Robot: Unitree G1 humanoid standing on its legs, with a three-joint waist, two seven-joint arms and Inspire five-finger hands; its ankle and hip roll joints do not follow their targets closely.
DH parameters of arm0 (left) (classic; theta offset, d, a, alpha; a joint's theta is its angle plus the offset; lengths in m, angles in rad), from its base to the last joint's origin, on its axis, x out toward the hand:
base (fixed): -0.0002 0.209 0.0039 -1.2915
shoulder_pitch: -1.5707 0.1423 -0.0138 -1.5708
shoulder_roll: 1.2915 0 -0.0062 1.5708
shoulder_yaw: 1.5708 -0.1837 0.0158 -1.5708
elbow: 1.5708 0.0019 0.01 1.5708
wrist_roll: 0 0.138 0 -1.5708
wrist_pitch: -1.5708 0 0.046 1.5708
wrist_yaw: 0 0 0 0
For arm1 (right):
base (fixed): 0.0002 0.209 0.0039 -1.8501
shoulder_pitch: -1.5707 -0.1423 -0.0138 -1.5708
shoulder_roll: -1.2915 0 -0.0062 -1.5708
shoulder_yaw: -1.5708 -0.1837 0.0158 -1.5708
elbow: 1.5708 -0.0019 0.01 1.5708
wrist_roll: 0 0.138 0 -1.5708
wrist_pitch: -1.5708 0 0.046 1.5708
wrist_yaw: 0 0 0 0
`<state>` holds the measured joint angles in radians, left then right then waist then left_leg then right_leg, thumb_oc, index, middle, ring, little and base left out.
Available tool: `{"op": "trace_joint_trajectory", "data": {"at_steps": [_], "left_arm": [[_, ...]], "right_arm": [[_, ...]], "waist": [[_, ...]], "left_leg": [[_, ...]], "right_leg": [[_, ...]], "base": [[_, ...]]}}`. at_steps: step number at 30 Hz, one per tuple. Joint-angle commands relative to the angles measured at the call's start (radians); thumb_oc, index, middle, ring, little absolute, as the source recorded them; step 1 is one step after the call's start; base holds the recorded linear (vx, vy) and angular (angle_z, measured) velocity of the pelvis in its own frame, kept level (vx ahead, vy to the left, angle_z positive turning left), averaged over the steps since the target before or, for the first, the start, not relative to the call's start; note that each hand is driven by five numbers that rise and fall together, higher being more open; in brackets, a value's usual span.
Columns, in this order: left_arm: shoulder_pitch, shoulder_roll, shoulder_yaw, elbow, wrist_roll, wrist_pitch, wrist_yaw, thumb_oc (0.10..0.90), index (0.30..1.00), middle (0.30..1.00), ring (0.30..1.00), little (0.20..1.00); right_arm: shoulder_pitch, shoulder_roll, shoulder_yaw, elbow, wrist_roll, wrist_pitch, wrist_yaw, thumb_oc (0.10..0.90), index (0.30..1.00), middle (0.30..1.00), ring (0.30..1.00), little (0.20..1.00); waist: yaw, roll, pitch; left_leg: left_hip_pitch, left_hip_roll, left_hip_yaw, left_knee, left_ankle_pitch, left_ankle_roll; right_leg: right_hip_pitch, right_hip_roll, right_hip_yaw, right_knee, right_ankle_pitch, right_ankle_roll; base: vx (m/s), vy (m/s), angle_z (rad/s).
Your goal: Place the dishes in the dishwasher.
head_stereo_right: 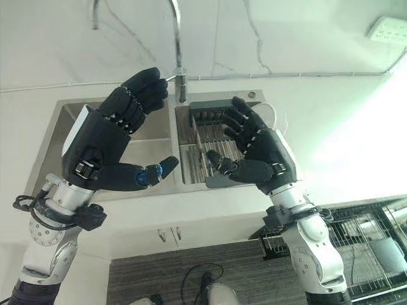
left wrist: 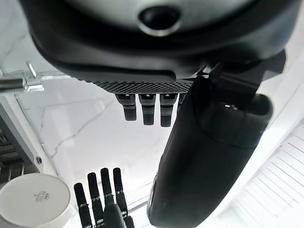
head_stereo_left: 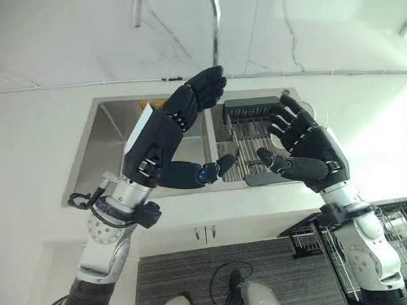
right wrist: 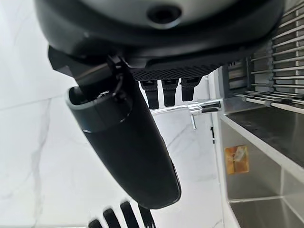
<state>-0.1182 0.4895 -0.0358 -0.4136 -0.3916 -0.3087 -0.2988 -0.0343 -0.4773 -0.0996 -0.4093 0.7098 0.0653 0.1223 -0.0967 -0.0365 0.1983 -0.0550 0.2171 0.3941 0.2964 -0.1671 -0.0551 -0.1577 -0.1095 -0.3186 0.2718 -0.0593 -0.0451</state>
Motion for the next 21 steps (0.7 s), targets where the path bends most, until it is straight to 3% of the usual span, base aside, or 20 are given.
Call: {"op": "trace_joint_trajectory", "data": {"at_steps": [1, 8, 12, 15, 16, 20, 21], "left_arm": [[-0.048, 0.003, 0.003, -0.077, -0.062, -0.114, 0.005, 0.8, 0.9, 0.9, 0.9, 0.9], [-0.028, 0.006, 0.006, -0.071, -0.051, -0.114, -0.008, 0.8, 0.9, 0.9, 0.9, 0.9], [-0.007, 0.013, 0.022, -0.059, -0.074, -0.136, -0.001, 0.8, 0.9, 0.9, 0.9, 0.9], [0.0, 0.008, 0.04, -0.065, -0.096, -0.116, -0.013, 0.8, 0.9, 0.9, 0.9, 0.9], [0.003, -0.002, 0.047, -0.072, -0.09, -0.092, -0.017, 0.8, 0.9, 0.9, 0.9, 0.9], [-0.007, 0.0, 0.035, -0.064, -0.046, -0.059, 0.006, 0.8, 0.9, 0.9, 0.9, 0.9], [-0.023, 0.004, 0.028, -0.058, -0.032, -0.043, 0.029, 0.8, 0.9, 0.9, 0.9, 0.9]], "right_arm": [[-0.062, -0.019, -0.07, -0.087, 0.007, -0.176, 0.01, 0.8, 0.9, 0.9, 0.9, 0.9], [-0.056, 0.001, -0.096, -0.088, -0.061, -0.238, -0.059, 0.8, 0.9, 0.9, 0.9, 0.9], [-0.056, -0.002, -0.108, -0.09, -0.066, -0.231, -0.07, 0.8, 0.9, 0.9, 0.9, 0.9], [-0.054, 0.002, -0.119, -0.086, -0.054, -0.219, -0.085, 0.8, 0.9, 0.9, 0.9, 0.9], [-0.045, 0.028, -0.119, -0.094, -0.049, -0.212, -0.083, 0.8, 0.9, 0.9, 0.9, 0.9], [-0.019, 0.064, -0.118, -0.108, -0.048, -0.251, -0.095, 0.8, 0.9, 0.9, 0.9, 0.9], [-0.012, 0.07, -0.112, -0.113, -0.057, -0.257, -0.095, 0.8, 0.9, 0.9, 0.9, 0.9]], "waist": [[-0.004, 0.018, -0.123], [-0.012, 0.037, -0.139], [-0.008, 0.045, -0.141], [-0.001, 0.037, -0.137], [0.0, 0.023, -0.127], [-0.012, 0.008, -0.111], [-0.009, -0.001, -0.109]], "left_leg": [[-0.006, -0.002, -0.088, 0.004, -0.033, -0.013], [-0.012, -0.002, -0.091, 0.004, -0.041, -0.018], [-0.001, -0.026, -0.08, 0.004, -0.054, -0.011], [0.004, -0.056, -0.083, 0.004, -0.073, 0.006], [0.016, -0.084, -0.099, 0.004, -0.094, 0.025], [0.01, -0.098, -0.125, 0.004, -0.098, 0.055], [0.009, -0.101, -0.117, 0.004, -0.099, 0.057]], "right_leg": [[0.0, -0.035, 0.053, 0.028, -0.069, 0.144], [0.003, -0.028, 0.07, 0.028, -0.079, 0.145], [0.006, -0.038, 0.069, 0.028, -0.072, 0.155], [0.004, -0.056, 0.068, 0.028, -0.057, 0.171], [-0.007, -0.072, 0.075, 0.028, -0.026, 0.191], [0.001, -0.065, 0.106, 0.028, 0.03, 0.201], [-0.012, -0.099, 0.098, 0.028, 0.06, 0.209]], "base": [[-0.06, 0.014, 0.55], [-0.04, 0.036, 0.04], [0.01, 0.25, -0.02], [0.05, 0.343, -0.2], [0.09, 0.373, -0.33], [0.02, 0.105, -0.36], [-0.03, -0.093, -0.17]]}}
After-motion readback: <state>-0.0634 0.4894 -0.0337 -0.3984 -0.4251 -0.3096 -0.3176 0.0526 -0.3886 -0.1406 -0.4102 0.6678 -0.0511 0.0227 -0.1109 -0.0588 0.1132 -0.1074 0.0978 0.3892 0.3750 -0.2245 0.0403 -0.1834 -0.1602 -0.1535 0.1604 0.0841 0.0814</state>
